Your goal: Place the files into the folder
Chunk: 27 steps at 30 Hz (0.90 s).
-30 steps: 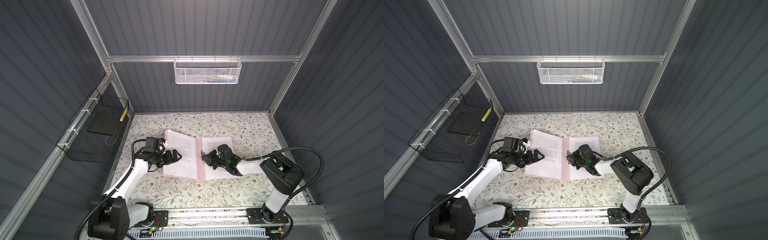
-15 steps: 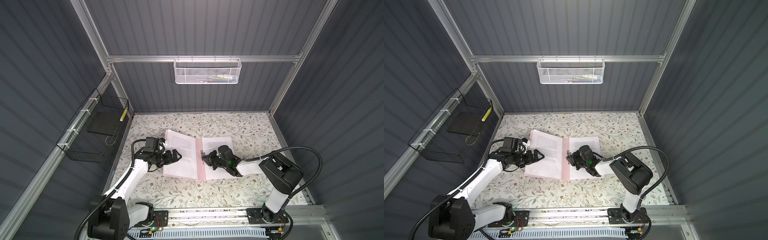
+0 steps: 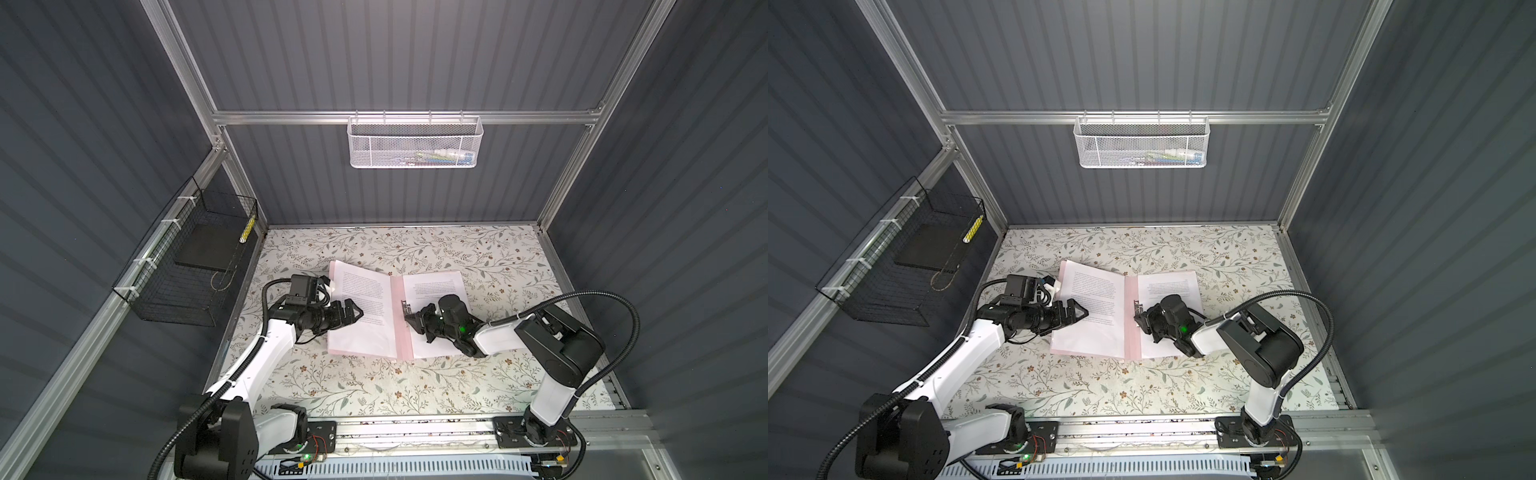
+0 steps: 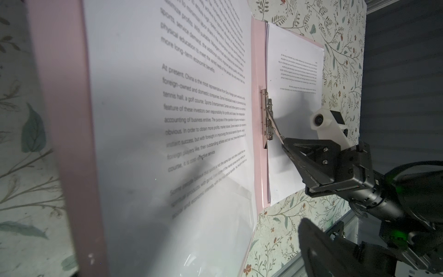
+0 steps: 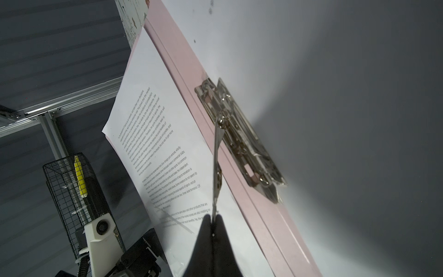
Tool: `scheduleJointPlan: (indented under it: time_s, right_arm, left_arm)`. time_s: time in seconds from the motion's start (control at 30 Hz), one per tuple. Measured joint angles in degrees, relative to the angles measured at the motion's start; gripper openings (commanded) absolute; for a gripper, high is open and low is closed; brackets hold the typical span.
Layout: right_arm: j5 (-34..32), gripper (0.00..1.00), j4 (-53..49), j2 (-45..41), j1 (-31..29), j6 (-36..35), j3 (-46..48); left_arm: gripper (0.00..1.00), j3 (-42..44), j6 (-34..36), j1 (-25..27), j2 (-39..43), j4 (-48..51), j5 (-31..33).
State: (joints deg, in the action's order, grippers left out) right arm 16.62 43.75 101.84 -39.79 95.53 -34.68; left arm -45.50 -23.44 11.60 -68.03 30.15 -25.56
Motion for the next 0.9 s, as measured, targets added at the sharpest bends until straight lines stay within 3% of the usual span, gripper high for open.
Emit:
scheduleJointPlan:
  time_s: [0.13,0.43,0.63,0.9]
  right_arm:
    - [0.6,0.0,2.9,0.1,0.4,-0.4,1.8]
    - [3.0,0.0,14.1,5.7,1.7,-0.4,3.5]
    - [4.3,0.0,18.7,7.0,2.6,-0.6,5.0]
    - [6.0,0.0,19.3,6.3,3.9,-3.2,6.8]
  left_arm:
    - [0.69,0.2,-0.9,0.0,1.5,0.4,-0.1]
    - [0.53,0.2,-4.7,0.0,3.0,1.5,-1.6]
    - [0.02,0.2,-6.6,0.0,4.7,2.6,-1.9]
    - [0.0,0.5,-7.3,0.3,3.9,3.2,-0.2]
